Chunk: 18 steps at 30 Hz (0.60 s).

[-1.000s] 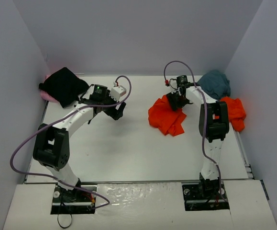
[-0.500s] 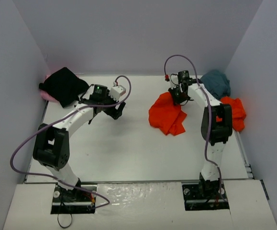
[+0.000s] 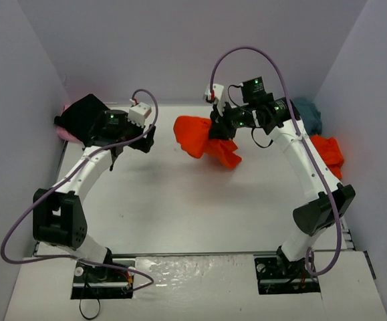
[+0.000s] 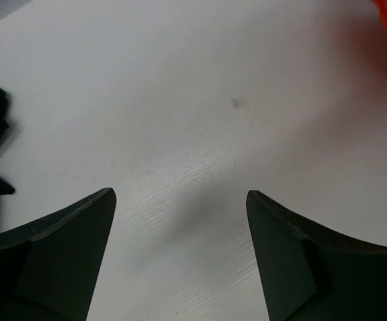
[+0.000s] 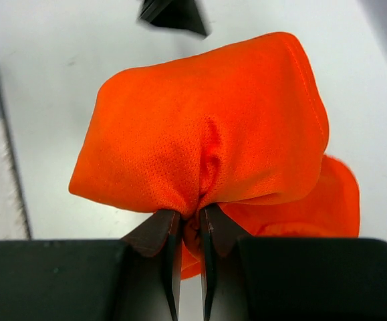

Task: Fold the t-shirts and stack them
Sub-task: Move the tshirt to the center of the board

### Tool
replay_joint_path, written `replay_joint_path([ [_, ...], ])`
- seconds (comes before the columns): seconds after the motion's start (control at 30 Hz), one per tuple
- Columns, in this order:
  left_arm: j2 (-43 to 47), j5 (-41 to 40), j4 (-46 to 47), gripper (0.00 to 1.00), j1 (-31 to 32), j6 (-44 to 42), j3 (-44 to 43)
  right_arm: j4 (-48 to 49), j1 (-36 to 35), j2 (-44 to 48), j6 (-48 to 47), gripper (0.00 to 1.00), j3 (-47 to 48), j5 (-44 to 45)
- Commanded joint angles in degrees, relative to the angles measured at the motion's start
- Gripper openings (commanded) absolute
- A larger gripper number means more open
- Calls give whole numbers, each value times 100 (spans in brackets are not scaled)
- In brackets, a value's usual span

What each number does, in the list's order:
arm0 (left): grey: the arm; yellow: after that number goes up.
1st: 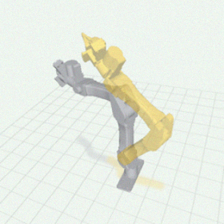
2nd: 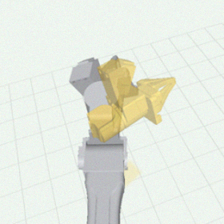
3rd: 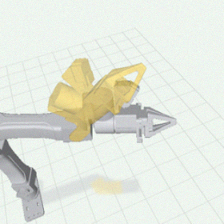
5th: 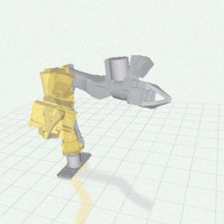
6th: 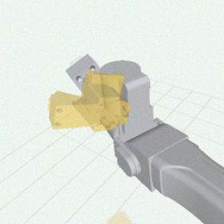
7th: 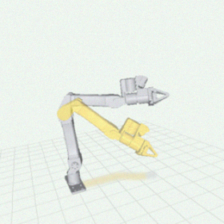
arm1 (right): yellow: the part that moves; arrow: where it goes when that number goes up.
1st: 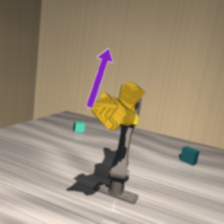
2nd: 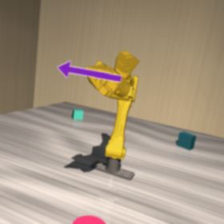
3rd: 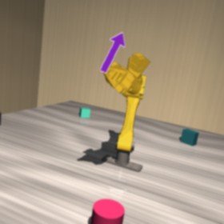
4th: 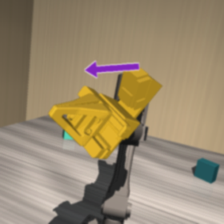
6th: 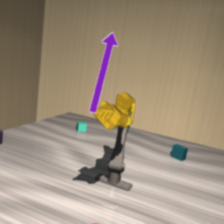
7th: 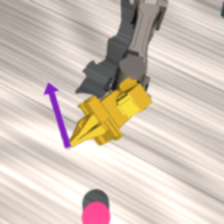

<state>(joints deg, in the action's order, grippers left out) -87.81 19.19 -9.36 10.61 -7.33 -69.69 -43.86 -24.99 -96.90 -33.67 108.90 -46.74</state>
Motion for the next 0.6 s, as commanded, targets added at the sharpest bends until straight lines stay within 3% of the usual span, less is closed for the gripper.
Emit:
replay_joint_path([
  [0.0, 662, 109, 602, 76, -566, 346, 87, -1834, -442, -316, -1503, 6, 358, -1187],
  [0.07, 866, 129, 700, 76, -706, 340, 226, -2360, -732, -365, -1914, 6, 618, -1165],
  [0.27, 766, 155, 725, 77, -824, 349, 209, -2351, -780, -321, -2076, 0, 764, -593],
  [0.4, 512, 257, 745, 76, -824, 431, 82, -1595, -505, -418, -1242, 0, 596, -96],
  [0.5, 375, 306, 804, 76, -823, 424, 97, -372, -409, -382, -320, 1, 204, 1219],
  [0.57, 292, 348, 804, 76, -807, 399, 105, 183, -384, -365, 38, 8, -272, 3098],
])
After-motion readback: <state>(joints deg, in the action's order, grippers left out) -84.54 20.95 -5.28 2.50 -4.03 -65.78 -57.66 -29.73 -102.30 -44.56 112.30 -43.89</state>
